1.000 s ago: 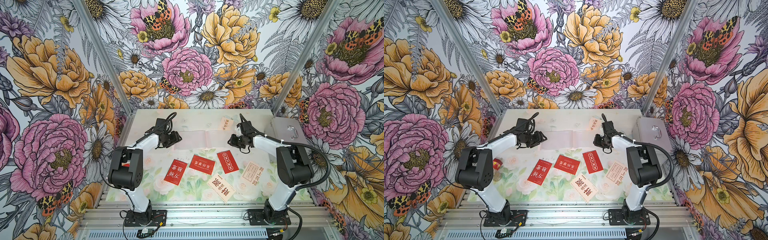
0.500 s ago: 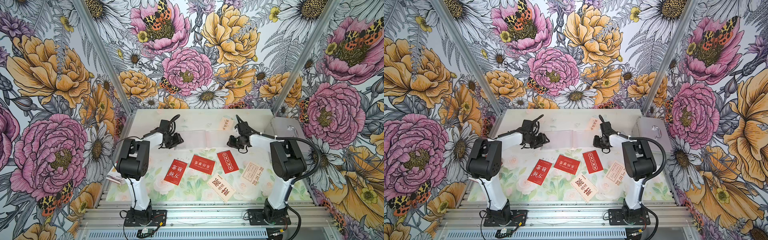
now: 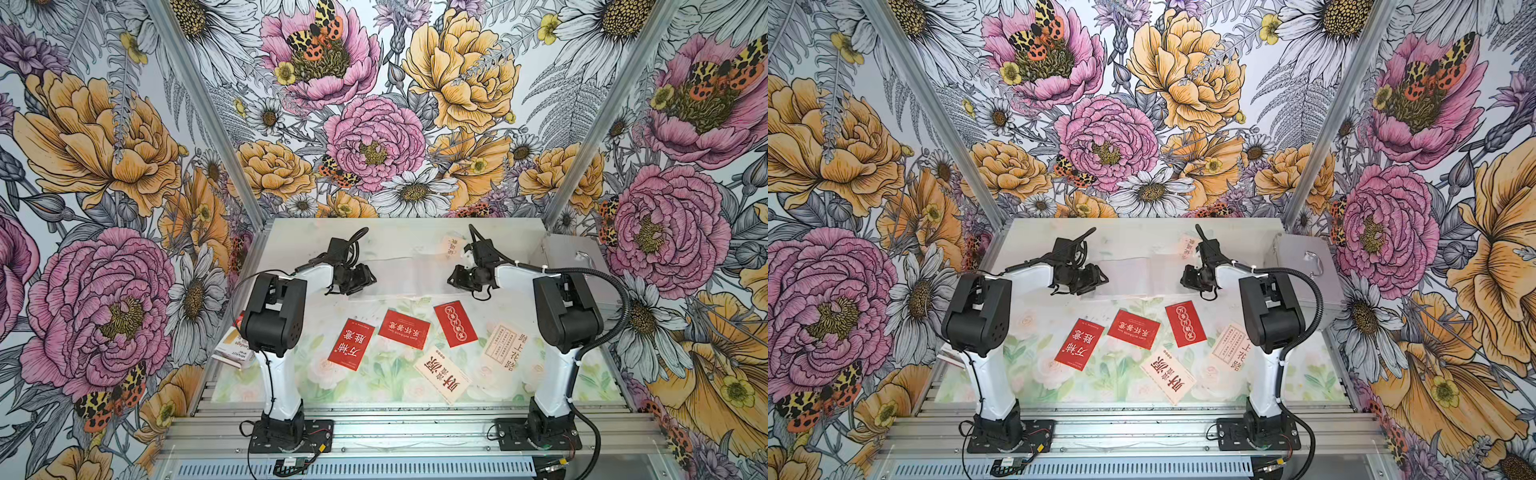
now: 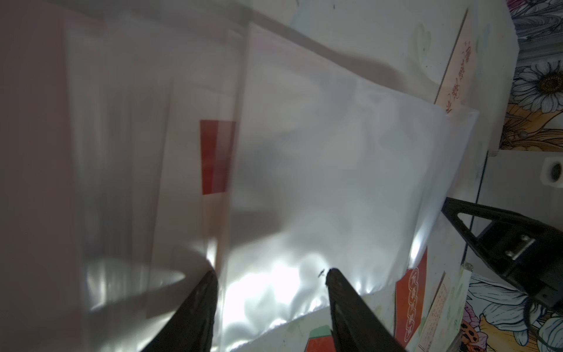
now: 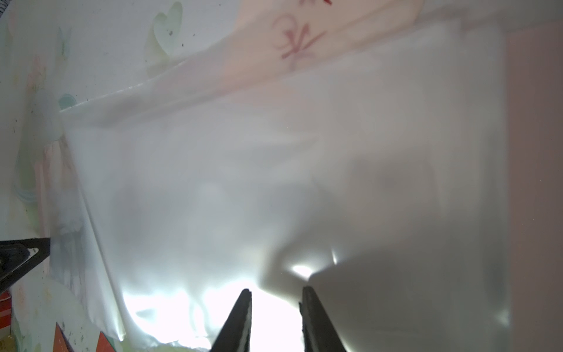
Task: Place the photos into the photo albums
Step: Turn the page of the photo album at the center of the board.
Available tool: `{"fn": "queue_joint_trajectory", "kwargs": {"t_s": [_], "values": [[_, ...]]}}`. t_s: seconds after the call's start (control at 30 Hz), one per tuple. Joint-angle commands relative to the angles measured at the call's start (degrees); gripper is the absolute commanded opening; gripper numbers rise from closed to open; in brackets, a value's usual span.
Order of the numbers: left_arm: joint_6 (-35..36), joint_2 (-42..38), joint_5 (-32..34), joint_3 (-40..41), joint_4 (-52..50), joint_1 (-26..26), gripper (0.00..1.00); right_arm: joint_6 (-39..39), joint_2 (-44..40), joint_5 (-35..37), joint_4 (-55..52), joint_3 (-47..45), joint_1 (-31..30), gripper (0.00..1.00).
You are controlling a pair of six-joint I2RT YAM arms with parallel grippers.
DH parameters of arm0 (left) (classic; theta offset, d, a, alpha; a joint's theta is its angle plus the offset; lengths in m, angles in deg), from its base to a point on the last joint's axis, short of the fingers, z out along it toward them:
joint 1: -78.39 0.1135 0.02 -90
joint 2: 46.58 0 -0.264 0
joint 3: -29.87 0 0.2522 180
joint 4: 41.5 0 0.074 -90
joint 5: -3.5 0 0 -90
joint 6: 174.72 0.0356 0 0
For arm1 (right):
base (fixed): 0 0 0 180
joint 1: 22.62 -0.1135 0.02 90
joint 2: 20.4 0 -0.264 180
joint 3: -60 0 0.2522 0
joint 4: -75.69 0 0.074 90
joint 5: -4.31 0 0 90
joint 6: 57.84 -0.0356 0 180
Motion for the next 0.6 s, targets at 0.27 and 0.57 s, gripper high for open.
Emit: {"fn": "queue_joint_trajectory", "kwargs": {"t_s": [0.27,0.57], "values": [[-6.3,5.7,-8.0,-7.6,5.3,-5.4,0.58,0.2,2.5,0.2,-4.2,-2.8,-0.6,0.3],[-8.9,9.5,-10.5,-14.0,5.7,-9.4,0.58,-0.6,-3.4,-1.0,-4.2,-4.5,-0.4,0.31]]}}
